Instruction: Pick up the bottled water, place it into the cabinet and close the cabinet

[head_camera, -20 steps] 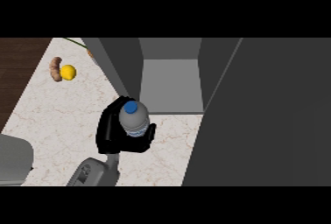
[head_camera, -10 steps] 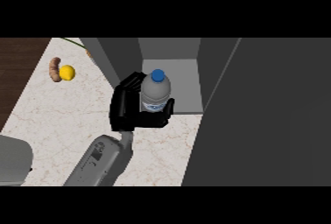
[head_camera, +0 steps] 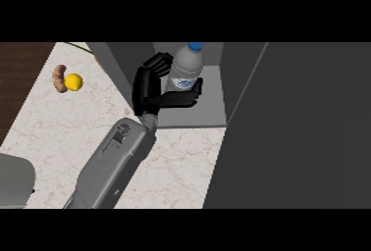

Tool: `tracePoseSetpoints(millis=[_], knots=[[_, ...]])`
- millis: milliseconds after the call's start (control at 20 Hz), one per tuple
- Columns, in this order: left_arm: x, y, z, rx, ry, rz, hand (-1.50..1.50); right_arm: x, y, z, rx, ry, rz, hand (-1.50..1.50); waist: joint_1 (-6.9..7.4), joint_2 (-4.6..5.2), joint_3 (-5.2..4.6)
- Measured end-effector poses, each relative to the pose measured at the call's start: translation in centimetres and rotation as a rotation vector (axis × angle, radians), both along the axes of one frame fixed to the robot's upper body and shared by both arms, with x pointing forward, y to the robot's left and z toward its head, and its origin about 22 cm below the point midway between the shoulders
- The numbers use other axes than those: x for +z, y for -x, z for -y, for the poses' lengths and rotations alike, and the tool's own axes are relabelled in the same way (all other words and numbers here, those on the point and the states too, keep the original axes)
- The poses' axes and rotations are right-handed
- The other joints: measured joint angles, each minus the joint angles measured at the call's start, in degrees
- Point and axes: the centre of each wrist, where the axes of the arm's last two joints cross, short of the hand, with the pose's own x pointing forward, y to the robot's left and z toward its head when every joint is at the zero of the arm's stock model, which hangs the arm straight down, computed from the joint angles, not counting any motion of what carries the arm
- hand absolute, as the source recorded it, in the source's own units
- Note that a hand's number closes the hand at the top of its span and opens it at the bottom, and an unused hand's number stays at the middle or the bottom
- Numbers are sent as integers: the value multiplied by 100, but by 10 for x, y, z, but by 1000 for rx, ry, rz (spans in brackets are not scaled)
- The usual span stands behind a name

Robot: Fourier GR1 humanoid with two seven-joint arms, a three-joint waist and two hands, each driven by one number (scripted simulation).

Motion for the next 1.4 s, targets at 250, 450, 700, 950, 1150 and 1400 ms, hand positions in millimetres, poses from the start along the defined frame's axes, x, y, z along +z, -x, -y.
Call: tracePoseSetpoints(millis=[250,450,700,950,1150,1400], knots=[[-3,-22,5,35,-82,-25,150,0,0,-1,3,-7,1,-150,-33,11,-1],[-3,-35,9,72,-121,-39,150,0,0,-1,10,-9,2,-150,-51,16,-2],[-11,-49,6,120,-178,-45,150,1,0,-2,19,-10,1,-150,-94,26,-2],[-18,-59,-2,185,-290,-69,150,-2,1,-1,15,-19,5,-150,-120,41,-1],[-32,-59,-3,225,-337,-92,150,-1,1,0,20,-12,19,-150,-168,63,-2],[-38,-61,-7,259,-349,-118,150,-3,2,0,27,-18,28,-150,-234,88,-3]])
